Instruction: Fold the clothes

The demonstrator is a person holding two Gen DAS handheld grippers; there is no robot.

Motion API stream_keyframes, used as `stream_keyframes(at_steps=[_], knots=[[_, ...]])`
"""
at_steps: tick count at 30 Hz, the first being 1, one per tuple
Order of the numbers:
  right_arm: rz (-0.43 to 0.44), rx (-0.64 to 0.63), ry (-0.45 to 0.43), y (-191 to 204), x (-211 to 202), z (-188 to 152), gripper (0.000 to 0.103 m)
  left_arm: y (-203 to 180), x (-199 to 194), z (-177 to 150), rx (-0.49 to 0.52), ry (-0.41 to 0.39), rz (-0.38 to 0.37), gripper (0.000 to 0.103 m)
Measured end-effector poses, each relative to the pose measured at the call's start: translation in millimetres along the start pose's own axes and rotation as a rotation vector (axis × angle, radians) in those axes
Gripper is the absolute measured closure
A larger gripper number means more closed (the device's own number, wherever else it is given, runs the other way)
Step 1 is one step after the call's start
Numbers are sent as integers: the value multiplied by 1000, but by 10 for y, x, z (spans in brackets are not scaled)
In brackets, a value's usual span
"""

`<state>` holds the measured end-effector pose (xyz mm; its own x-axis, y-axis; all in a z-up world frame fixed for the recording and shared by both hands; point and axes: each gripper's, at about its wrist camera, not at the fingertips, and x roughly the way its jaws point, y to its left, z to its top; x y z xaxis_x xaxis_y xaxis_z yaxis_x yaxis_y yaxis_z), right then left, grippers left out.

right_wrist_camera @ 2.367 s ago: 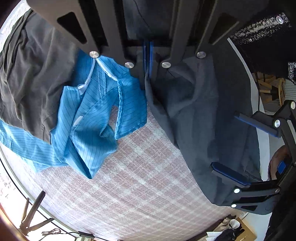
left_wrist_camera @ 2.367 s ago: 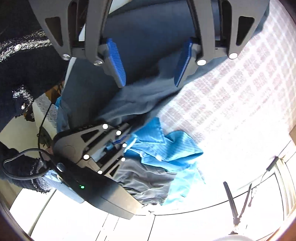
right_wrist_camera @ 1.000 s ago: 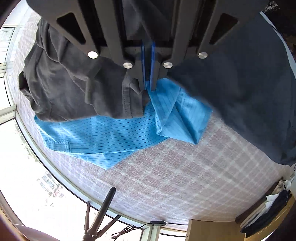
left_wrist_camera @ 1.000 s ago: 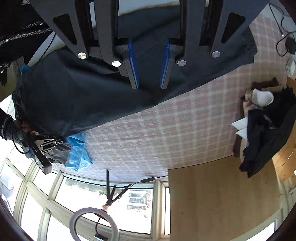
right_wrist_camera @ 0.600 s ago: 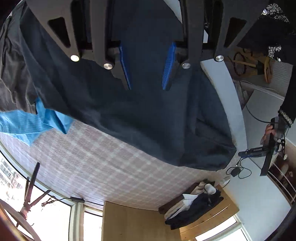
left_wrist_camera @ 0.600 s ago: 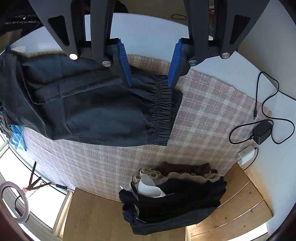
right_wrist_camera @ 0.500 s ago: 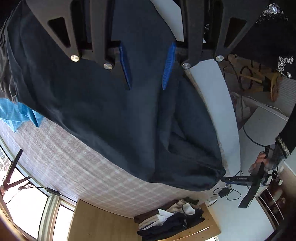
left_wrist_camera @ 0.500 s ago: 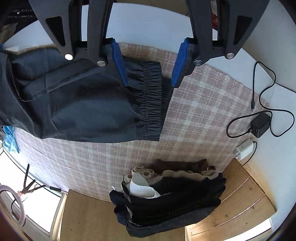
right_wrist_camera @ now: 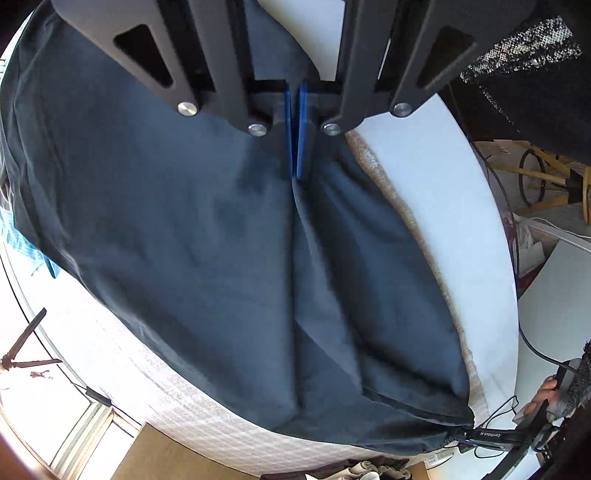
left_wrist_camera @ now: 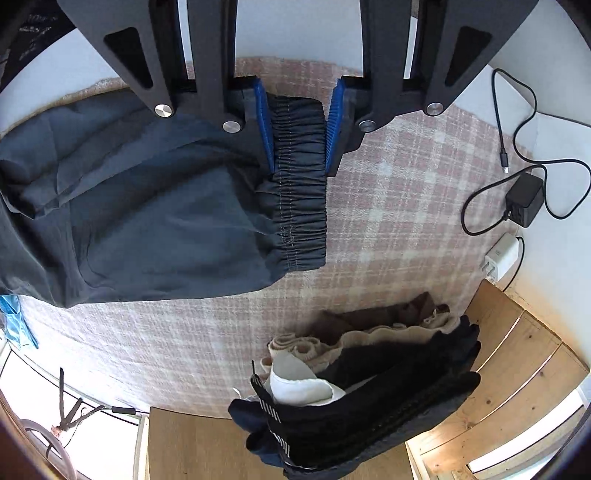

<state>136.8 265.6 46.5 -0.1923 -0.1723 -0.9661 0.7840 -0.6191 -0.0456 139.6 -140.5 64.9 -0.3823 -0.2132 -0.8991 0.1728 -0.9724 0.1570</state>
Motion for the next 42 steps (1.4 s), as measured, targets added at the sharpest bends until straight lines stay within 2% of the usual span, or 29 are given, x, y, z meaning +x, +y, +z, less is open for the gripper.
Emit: stream_keyframes(at_steps=[4, 5, 8, 9, 11, 12, 14, 16, 17, 18, 20, 22, 24, 25, 26, 27, 28, 29, 33, 35, 36, 38, 40, 42], knots=[[75, 2, 18, -80, -205, -61, 100, -13, 115, 9, 56, 18, -13, 78], [63, -13, 9, -68, -268, -53, 100, -38, 129, -9, 81, 18, -3, 78], [41, -40, -29, -29, -419, 11, 98, -3, 107, -31, 76, 8, -37, 78], [45, -38, -48, -14, -447, 61, 93, 15, 105, -30, 70, 5, -45, 78], [47, -49, -76, 59, -425, 184, 59, 50, 111, -29, 57, 1, -62, 77], [45, -63, -85, 118, -375, 257, 56, 58, 116, -29, 52, 2, -69, 77], [41, -90, -101, 234, -276, 405, 56, 58, 124, -36, 48, 3, -81, 77], [-23, -118, -75, 327, -108, 525, 59, 37, 135, -43, 56, 3, -79, 78], [-64, -132, -55, 356, -26, 565, 85, 38, 148, -39, 59, 3, -80, 78], [-85, -141, -20, 321, 54, 568, 103, 41, 163, -33, 62, 2, -81, 78], [-72, -125, 27, 222, 57, 525, 101, 57, 179, -18, 61, -4, -86, 78], [31, -125, 20, 194, -132, 448, 101, 86, 176, 2, 53, -17, -96, 78], [140, -178, 36, 282, -286, 354, 101, 114, 189, 12, 42, -17, -107, 76], [149, -203, 55, 344, -283, 335, 100, 121, 199, 15, 41, -13, -111, 75], [157, -228, 74, 407, -280, 316, 92, 128, 211, 17, 41, -9, -115, 75], [123, -239, 86, 440, -249, 328, 84, 125, 211, 17, 44, -10, -117, 75], [97, -235, 99, 448, -217, 360, 66, 123, 206, 17, 45, -10, -122, 75], [137, -197, 73, 398, -262, 403, 60, 121, 199, 16, 46, -10, -127, 75], [297, -44, -32, 197, -443, 576, 60, 94, 173, 37, 101, -11, -79, 74], [313, 36, -107, 132, -444, 706, 60, 158, 118, 33, 90, -22, -69, 72], [298, 47, -125, 141, -390, 754, 60, 209, 84, 27, 75, -29, -61, 66], [257, 67, -142, 191, -229, 859, 60, 319, -13, 8, 40, -53, -33, 64], [238, 68, -95, 234, -32, 867, 68, 367, -70, -3, 35, -62, -17, 62], [158, 18, -48, 313, 146, 858, 71, 369, -102, -17, 51, -65, -11, 61]])
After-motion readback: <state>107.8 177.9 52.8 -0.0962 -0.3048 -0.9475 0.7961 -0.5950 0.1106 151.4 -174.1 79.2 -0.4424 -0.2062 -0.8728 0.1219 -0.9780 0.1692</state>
